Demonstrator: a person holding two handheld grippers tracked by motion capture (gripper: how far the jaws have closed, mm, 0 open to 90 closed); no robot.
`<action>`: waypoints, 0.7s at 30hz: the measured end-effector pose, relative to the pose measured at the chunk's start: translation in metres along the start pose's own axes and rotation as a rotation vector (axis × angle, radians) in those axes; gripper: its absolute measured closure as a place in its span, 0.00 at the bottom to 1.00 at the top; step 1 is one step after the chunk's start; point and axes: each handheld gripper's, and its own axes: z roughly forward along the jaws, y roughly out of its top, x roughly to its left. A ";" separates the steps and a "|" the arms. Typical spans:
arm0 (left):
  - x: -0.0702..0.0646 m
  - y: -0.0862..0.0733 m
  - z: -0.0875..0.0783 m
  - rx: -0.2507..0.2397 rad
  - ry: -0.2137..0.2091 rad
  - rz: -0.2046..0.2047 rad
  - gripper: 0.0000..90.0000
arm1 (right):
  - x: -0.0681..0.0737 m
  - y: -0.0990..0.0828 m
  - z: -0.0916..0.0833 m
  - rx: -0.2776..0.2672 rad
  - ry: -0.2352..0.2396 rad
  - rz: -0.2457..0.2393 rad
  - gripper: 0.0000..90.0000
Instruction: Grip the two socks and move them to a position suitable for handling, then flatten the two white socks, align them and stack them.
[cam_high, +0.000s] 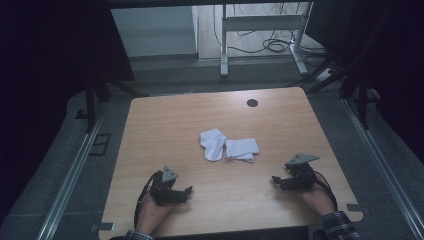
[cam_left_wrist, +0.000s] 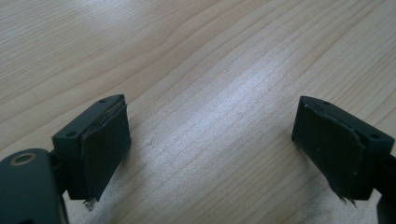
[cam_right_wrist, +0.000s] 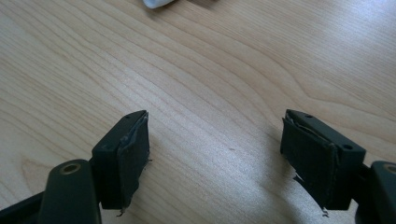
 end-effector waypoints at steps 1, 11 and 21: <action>0.000 0.000 0.000 0.000 0.000 0.000 0.13 | 0.000 0.000 0.000 -0.001 0.001 0.000 0.27; 0.000 0.000 0.000 0.000 0.001 -0.001 0.13 | 0.002 0.006 -0.001 0.012 0.016 0.023 0.31; 0.000 0.000 0.000 0.000 0.002 -0.001 0.13 | 0.002 0.018 -0.006 -0.018 0.029 0.038 0.35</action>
